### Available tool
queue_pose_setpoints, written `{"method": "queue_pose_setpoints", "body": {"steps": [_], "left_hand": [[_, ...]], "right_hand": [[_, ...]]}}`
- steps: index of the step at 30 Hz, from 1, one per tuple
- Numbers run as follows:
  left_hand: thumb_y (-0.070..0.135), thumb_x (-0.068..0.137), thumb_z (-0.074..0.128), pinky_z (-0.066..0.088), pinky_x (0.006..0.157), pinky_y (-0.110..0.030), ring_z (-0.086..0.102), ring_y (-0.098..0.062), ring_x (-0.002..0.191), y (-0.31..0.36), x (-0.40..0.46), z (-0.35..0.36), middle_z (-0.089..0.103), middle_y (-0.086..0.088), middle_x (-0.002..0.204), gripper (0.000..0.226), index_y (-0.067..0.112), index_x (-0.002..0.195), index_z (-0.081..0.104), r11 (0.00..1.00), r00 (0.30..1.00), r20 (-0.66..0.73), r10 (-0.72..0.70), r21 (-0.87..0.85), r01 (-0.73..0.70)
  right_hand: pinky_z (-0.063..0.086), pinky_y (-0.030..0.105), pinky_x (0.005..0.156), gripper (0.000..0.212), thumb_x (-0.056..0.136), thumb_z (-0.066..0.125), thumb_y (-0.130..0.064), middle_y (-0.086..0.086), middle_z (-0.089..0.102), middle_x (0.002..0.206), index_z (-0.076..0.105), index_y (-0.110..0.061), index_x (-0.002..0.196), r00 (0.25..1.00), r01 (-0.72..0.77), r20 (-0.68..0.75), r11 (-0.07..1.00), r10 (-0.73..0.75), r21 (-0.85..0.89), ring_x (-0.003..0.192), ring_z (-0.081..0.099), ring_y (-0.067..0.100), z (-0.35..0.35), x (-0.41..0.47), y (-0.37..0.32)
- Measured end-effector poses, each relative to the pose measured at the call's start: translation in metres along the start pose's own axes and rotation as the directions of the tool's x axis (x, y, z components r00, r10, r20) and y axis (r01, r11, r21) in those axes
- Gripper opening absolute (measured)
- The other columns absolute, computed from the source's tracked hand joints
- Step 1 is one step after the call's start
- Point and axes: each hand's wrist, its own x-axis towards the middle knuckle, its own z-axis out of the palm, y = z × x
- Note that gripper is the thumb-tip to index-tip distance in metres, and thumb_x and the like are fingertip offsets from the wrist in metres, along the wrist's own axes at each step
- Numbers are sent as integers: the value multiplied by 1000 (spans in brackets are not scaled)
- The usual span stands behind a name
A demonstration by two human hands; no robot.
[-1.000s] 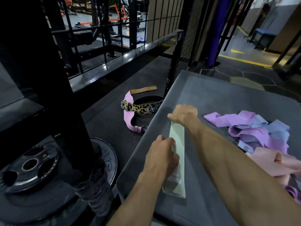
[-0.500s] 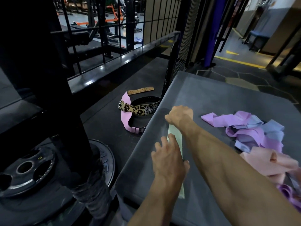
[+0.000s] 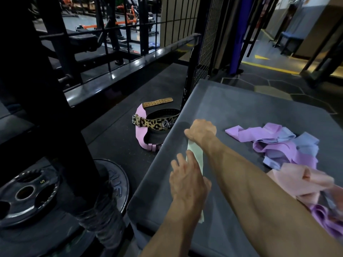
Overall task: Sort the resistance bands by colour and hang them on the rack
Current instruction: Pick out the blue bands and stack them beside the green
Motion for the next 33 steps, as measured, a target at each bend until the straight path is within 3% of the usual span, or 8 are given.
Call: {"method": "queue_pose_setpoints", "body": {"steps": [3, 6, 13, 16, 21, 24, 28, 33], "left_hand": [[45, 83, 65, 48, 84, -36, 47, -25, 111, -3, 2, -1, 43, -1, 120, 53, 19, 122, 39, 1000, 999, 40, 14, 7, -14], [55, 87, 58, 47, 89, -41, 44, -28, 117, -5, 4, -5, 41, -4, 126, 57, 19, 126, 39, 1000, 997, 74, 0, 30, -2], [47, 92, 55, 47, 87, -42, 48, -28, 114, 12, -8, -20, 49, -1, 126, 37, 25, 123, 57, 957, 969, -35, 246, 168, -237], [37, 91, 62, 47, 85, -39, 53, -26, 106, 31, -17, -13, 55, 3, 115, 23, 27, 110, 65, 925, 930, 14, 368, 96, -367], [36, 94, 61, 47, 89, -34, 53, -21, 112, 71, -39, 10, 59, 6, 116, 19, 31, 112, 65, 835, 816, 249, 521, 47, -548], [41, 90, 66, 48, 93, -37, 54, -19, 114, 87, -44, 30, 58, 9, 116, 21, 33, 110, 64, 804, 764, 310, 565, 1, -595], [43, 85, 74, 47, 96, -38, 51, -17, 115, 113, -47, 53, 54, 10, 124, 40, 31, 121, 63, 769, 719, 315, 620, -63, -636], [44, 92, 64, 49, 90, -33, 49, -18, 119, 136, -54, 73, 54, 12, 128, 36, 35, 127, 61, 775, 742, 330, 584, 47, -631]], "right_hand": [[45, 36, 92, 69, 93, 46, -65, 9, 61, 133, 52, -11, 134, 999, -27, 31, 998, 25, 64, 124, 56, 31, -2, -7, 8], [43, 39, 92, 78, 91, 36, -75, 12, 62, 132, 52, -12, 134, 1000, -23, 24, 992, 20, 123, 124, 57, 33, -15, -28, 22], [52, 39, 81, 42, 91, 52, -52, 7, 67, 110, 57, -19, 116, 977, 132, -185, 983, -106, 131, 102, 64, 34, -34, -141, 133], [50, 36, 86, 29, 91, 55, -35, 3, 70, 110, 62, -26, 118, 987, 17, -158, 997, -5, 74, 105, 65, 31, -49, -189, 202], [45, 32, 73, 30, 88, 62, -27, -2, 69, 111, 62, -31, 118, 960, -201, -150, 955, 236, 218, 102, 64, 29, -49, -247, 301], [53, 32, 71, 50, 81, 64, -34, -17, 63, 106, 48, -47, 126, 979, -148, -76, 923, 187, 356, 90, 66, 13, -31, -259, 325], [59, 42, 76, 57, 65, 60, -50, -12, 55, 128, 54, -40, 121, 995, -72, -42, 943, 91, 325, 100, 64, 20, -6, -252, 341], [57, 45, 80, 58, 79, 66, -31, -3, 47, 129, 50, -42, 134, 969, -144, -148, 940, 197, 309, 112, 55, 29, -9, -246, 351]]}}
